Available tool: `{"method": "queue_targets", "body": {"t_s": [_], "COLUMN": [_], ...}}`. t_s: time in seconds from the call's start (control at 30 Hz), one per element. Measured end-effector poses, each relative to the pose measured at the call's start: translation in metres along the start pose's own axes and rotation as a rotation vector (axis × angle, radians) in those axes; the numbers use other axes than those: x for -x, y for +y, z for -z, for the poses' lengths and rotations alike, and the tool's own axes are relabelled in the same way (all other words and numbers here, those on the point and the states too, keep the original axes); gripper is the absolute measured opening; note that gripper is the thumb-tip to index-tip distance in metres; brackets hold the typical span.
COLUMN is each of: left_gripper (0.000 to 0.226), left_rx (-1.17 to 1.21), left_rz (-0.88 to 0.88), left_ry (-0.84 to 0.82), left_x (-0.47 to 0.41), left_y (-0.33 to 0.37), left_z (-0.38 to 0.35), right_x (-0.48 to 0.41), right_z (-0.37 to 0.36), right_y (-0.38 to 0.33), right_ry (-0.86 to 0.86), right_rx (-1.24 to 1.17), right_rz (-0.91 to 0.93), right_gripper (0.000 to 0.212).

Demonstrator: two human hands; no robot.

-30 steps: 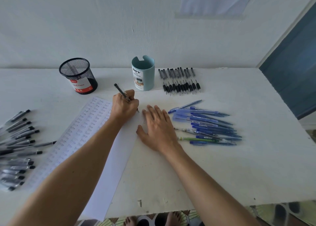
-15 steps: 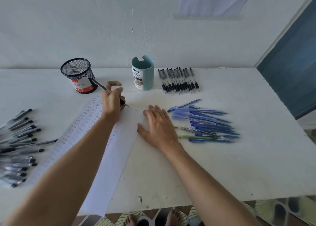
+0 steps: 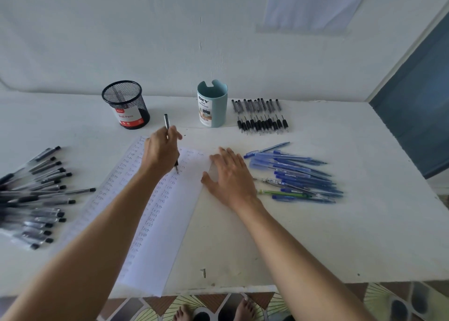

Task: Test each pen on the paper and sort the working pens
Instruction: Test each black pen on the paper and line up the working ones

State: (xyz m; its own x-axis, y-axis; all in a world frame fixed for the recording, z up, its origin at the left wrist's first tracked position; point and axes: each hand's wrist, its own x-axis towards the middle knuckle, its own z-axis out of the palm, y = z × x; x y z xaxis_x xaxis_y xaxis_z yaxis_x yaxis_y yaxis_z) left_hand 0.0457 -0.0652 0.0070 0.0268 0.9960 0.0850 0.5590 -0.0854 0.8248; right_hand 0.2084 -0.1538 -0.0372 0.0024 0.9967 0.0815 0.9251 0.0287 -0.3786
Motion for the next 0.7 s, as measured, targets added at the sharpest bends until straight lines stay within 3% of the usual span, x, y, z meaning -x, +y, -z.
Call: {"method": "queue_targets", "body": {"t_s": [0.13, 0.27, 0.37, 0.57, 0.7], "left_gripper": [0.036, 0.023, 0.028, 0.04, 0.025], "left_rx": [-0.199, -0.412, -0.519, -0.489, -0.501], "left_rz": [-0.058, -0.027, 0.009, 0.035, -0.031], "left_ry": [-0.15, -0.32, -0.363, -0.317, -0.056], "left_x": [0.004, 0.004, 0.009, 0.008, 0.006], "left_y": [0.002, 0.001, 0.005, 0.0, -0.016], "left_z": [0.003, -0.002, -0.008, -0.008, 0.008], "right_x": [0.001, -0.001, -0.002, -0.004, -0.009], "right_z": [-0.001, -0.003, -0.002, 0.002, 0.003], "right_y": [0.0, 0.0, 0.001, 0.001, -0.002], "right_ry": [0.001, -0.007, -0.019, -0.039, 0.048], "right_rx": [-0.001, -0.004, -0.024, -0.023, -0.114], "right_rz": [-0.004, -0.011, -0.018, -0.025, -0.072], "right_gripper": [0.054, 0.054, 0.053, 0.055, 0.045]}}
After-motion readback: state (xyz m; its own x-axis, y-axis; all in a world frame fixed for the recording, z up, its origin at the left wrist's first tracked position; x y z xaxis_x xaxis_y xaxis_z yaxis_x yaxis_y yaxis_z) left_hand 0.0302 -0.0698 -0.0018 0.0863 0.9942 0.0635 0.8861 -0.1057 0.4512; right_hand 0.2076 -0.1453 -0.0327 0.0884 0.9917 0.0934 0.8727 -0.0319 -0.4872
